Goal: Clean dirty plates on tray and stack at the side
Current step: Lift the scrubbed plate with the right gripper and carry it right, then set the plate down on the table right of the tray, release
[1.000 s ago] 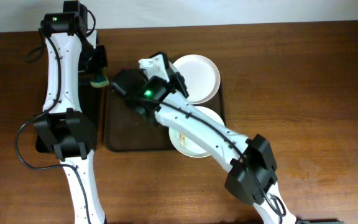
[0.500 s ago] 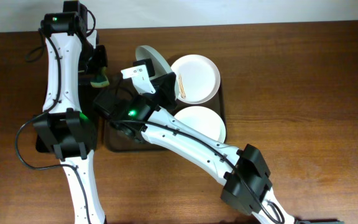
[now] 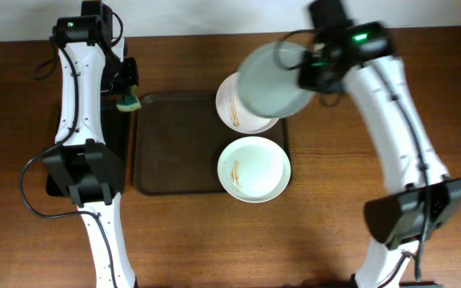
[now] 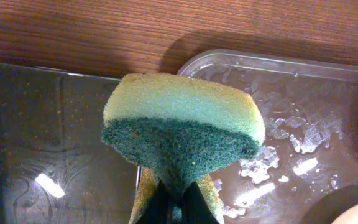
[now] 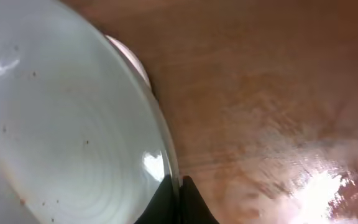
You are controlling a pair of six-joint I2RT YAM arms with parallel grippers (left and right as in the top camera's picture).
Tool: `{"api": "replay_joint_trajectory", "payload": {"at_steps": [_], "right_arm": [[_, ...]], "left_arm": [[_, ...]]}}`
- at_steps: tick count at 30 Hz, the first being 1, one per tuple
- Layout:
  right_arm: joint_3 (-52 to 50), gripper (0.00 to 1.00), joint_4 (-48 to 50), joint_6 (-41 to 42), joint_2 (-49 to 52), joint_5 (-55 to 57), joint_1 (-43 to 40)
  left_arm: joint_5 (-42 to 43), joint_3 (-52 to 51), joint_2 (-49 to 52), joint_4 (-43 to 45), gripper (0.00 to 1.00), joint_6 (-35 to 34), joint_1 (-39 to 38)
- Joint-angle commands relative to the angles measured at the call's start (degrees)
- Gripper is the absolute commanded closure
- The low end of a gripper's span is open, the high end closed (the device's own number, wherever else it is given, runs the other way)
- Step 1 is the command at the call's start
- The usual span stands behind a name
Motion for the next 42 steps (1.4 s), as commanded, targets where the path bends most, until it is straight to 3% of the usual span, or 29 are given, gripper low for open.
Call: {"api": "replay_joint_trajectory", "payload": {"at_steps": [1, 5, 8, 13, 19, 23, 28, 32, 35, 42], "right_arm": [[-2.0, 0.96, -1.1, -4.1, -1.0, -7.0, -12.2], [-13.1, 0.96, 2.7, -4.5, -0.9, -6.8, -24.6], [-25.4, 0.96, 11.2, -4.5, -0.9, -6.8, -27.8], [-39.4, 0.96, 25.4, -4.2, -0.9, -4.4, -28.2], [-45.6, 0.94, 31.4, -2.6, -0.2, -2.2, -28.2], [-45.6, 0.82, 31.8, -0.2, -0.2, -2.3, -28.2], [-45.0, 0.51, 28.9, -0.2, -0.2, -2.4, -28.2], [-40.7, 0.34, 23.5, -0.2, -2.2, -2.7, -28.2], [-36.0, 0.13, 18.2, -0.2, -3.5, -2.7, -28.2], [-28.4, 0.12, 10.9, -4.6, -3.5, -9.2, -28.1]], "left_arm": [[0.6, 1.2, -0.8, 0.0, 0.99, 0.7, 0.2], [0.7, 1.2, -0.8, 0.2, 0.99, 0.8, 0.2], [0.9, 1.2, -0.8, 0.5, 0.99, 0.8, 0.2], [1.0, 1.2, -0.8, 0.9, 0.99, 0.8, 0.2], [1.0, 1.2, -0.8, 0.9, 0.99, 0.8, 0.2], [1.0, 1.2, -0.8, 1.3, 0.99, 0.8, -0.2], [1.0, 1.2, -0.8, 1.5, 0.99, 0.8, -0.9], [1.0, 1.2, -0.8, 1.5, 0.99, 0.8, -1.0], [1.0, 1.2, -0.8, 1.5, 0.99, 0.8, -1.0], [1.0, 1.2, -0.8, 1.6, 0.99, 0.8, -1.0]]}}
